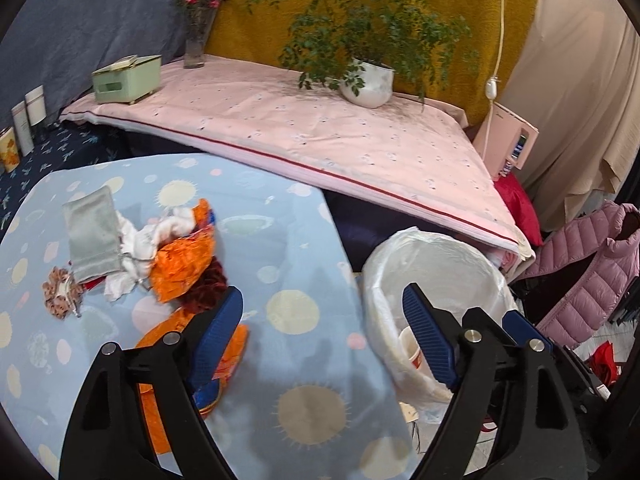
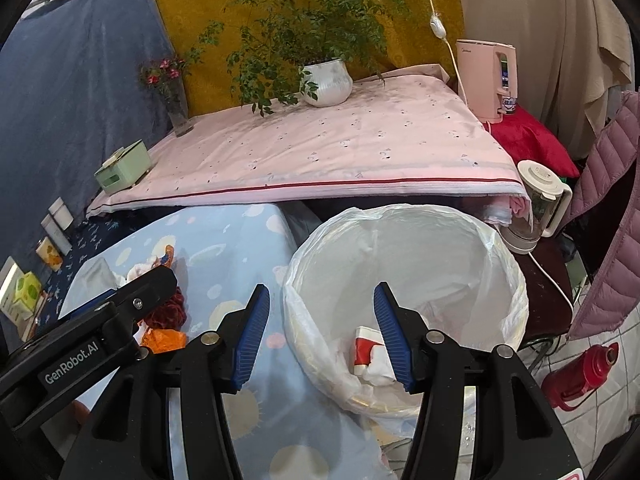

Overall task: Collect trash
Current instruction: 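Withdraw both open grippers from the bin back over the table, then grasp the orange plastic bag with the left gripper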

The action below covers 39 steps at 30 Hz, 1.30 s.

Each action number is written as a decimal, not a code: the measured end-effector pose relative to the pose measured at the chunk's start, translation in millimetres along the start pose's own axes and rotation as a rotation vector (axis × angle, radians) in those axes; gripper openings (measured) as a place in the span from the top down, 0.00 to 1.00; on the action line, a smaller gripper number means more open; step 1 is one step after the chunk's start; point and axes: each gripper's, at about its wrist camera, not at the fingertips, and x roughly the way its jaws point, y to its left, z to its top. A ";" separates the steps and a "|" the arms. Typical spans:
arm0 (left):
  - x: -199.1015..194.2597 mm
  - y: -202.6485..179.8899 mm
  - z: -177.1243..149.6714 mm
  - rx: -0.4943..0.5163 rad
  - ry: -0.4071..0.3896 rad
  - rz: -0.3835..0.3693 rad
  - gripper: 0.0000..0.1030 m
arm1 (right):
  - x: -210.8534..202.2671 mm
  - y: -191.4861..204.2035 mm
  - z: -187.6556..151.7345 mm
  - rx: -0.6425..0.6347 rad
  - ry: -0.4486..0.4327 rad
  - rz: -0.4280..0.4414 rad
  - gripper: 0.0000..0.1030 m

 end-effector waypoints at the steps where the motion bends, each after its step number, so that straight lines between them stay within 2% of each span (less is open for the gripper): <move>1: -0.6 5.6 -1.0 -0.007 0.000 0.007 0.23 | 1.4 4.7 -2.0 -0.007 0.006 0.004 0.48; 4: -1.4 22.6 -5.4 -0.033 0.001 0.033 0.19 | 4.8 17.3 -7.7 -0.021 0.019 0.015 0.48; 9: 0.7 52.6 -13.3 -0.082 0.018 0.067 0.18 | 11.1 35.9 -15.3 -0.044 0.042 0.033 0.48; 13: 5.7 69.3 -24.1 -0.079 0.038 0.118 0.18 | 16.6 50.1 -20.0 -0.059 0.056 0.046 0.48; 25: 18.4 119.9 -51.3 -0.146 0.108 0.169 0.18 | 34.4 77.9 -32.3 -0.099 0.098 0.056 0.48; 33: 32.5 149.6 -68.6 -0.199 0.176 0.173 0.17 | 49.0 96.8 -37.2 -0.121 0.124 0.067 0.48; 37: 35.4 151.7 -72.0 -0.191 0.181 0.161 0.24 | 57.2 107.9 -40.2 -0.137 0.137 0.076 0.48; 39: 35.4 149.6 -71.1 -0.171 0.178 0.155 0.37 | 61.3 113.1 -41.0 -0.146 0.141 0.080 0.48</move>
